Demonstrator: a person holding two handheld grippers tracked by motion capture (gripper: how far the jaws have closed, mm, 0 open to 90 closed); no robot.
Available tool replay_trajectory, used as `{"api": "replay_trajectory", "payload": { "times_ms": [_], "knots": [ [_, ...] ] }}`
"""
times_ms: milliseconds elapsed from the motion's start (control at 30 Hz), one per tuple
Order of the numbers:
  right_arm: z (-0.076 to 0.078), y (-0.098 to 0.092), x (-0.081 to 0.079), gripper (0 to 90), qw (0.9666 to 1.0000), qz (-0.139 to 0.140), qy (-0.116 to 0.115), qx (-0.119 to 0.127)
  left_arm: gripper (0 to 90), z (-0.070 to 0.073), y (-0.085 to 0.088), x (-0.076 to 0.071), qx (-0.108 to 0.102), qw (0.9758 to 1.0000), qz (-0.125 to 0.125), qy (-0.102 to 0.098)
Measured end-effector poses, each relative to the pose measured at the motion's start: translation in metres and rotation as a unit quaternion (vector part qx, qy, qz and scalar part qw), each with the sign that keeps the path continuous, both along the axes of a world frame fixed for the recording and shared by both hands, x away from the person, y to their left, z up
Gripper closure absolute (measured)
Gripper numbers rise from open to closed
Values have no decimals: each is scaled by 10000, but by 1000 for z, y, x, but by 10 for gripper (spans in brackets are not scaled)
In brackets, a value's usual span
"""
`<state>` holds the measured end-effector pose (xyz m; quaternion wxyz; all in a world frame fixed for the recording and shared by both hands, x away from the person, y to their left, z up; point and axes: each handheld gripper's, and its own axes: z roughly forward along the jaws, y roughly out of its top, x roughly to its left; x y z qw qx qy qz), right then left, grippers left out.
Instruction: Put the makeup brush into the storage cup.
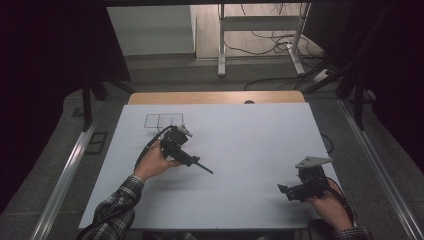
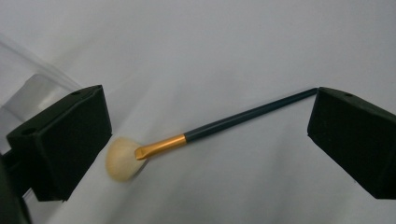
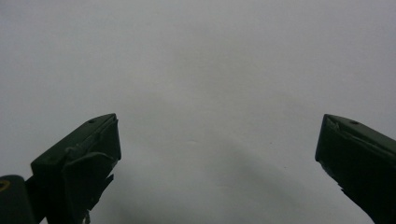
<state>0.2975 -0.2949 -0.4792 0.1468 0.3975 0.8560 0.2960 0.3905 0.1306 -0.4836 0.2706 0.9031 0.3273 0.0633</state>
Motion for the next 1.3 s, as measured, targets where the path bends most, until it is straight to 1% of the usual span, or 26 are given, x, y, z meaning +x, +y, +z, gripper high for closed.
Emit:
{"api": "replay_trajectory", "payload": {
  "times_ms": [100,267,333,400,433,467,600,700,833,900,1133,1233,1300],
  "knots": [
    [0,0,0,0,10000,-1,6,0,2,-1,-5,3,27,10000,-57,19],
    [0,0,0,0,10000,-13,15,-2,23,-3,-7,6,51,10000,-75,42],
    [0,0,0,1,10000,-9,18,2,29,-6,-8,7,72,9999,-88,64],
    [0,0,0,1,10000,8,9,-3,32,-9,-8,8,141,9997,-160,100],
    [0,0,0,2,10000,15,8,-7,34,-10,-9,8,222,9995,-216,97],
    [0,0,0,2,10000,18,7,-8,35,-12,-10,9,258,9993,-231,108],
    [0,0,0,3,10000,22,9,-13,43,-16,-12,9,340,9990,-279,117],
    [-1,0,0,4,10000,31,14,-20,69,-19,-12,9,395,9987,-309,97],
    [-1,0,0,6,10000,47,35,-31,81,-23,-12,9,422,9984,-344,143],
    [-1,0,0,7,10000,49,38,-36,85,-27,-13,9,475,9979,-386,190],
    [-1,0,0,8,10000,59,44,-37,115,-34,-14,9,548,9972,-459,235],
    [-1,0,0,8,10000,67,44,-36,124,-38,-14,9,586,9966,-500,293],
    [-1,0,0,9,9999,82,48,-37,142,-39,-13,10,542,9969,-477,300]
  ]
}}
